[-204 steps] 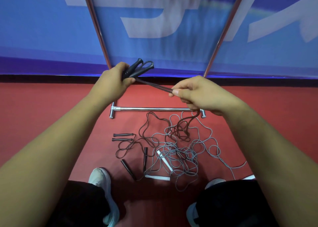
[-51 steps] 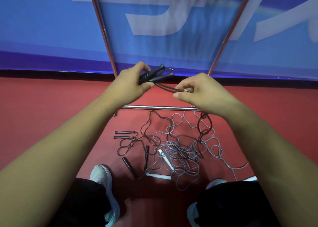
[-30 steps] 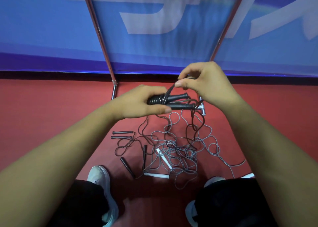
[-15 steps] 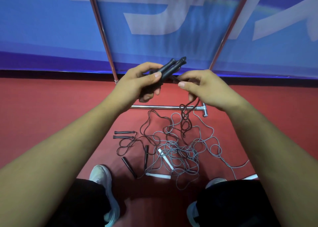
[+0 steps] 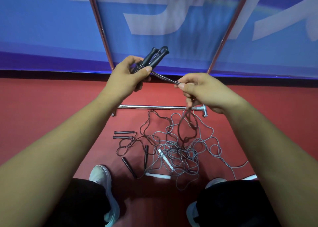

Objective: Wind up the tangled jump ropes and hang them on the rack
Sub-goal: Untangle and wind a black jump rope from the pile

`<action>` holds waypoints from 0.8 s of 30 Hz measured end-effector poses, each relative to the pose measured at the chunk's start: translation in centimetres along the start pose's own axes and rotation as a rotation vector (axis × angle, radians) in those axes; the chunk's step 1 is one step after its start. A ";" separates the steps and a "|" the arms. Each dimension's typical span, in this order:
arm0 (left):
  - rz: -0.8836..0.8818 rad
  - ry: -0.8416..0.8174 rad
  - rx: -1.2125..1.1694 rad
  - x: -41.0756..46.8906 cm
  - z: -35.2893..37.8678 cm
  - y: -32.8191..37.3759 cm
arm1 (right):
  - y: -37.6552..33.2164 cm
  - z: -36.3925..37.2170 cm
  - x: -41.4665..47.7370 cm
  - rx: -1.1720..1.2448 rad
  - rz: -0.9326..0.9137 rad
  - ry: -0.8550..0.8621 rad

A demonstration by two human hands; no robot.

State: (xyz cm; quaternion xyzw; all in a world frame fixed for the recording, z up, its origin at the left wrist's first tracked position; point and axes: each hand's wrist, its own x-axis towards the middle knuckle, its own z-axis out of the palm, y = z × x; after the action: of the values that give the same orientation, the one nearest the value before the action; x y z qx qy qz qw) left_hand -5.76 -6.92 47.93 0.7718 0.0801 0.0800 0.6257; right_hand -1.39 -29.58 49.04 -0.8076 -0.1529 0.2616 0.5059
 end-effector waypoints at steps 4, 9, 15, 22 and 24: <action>0.026 0.082 0.199 0.4 -0.6 -0.2 | -0.6 0.2 -0.4 -0.038 0.017 0.051; 0.128 0.073 0.579 0.0 -0.8 -0.7 | -1.9 0.6 -1.4 -0.131 -0.082 0.056; 0.196 -0.118 0.922 -0.4 0.3 -1.4 | -2.4 1.4 -1.5 -0.334 -0.220 0.129; 0.157 -0.468 0.927 -1.4 1.7 -1.0 | -1.7 0.7 -1.1 -0.412 -0.278 0.238; 0.180 -0.505 0.910 -1.7 2.1 -1.0 | -1.6 0.5 -1.0 -0.414 -0.285 0.257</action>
State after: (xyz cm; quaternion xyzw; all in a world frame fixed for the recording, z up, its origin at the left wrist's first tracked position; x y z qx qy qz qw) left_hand -6.94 -9.10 46.50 0.9645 -0.1131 -0.0976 0.2179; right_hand -2.50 -29.05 50.56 -0.8906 -0.2500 0.0465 0.3770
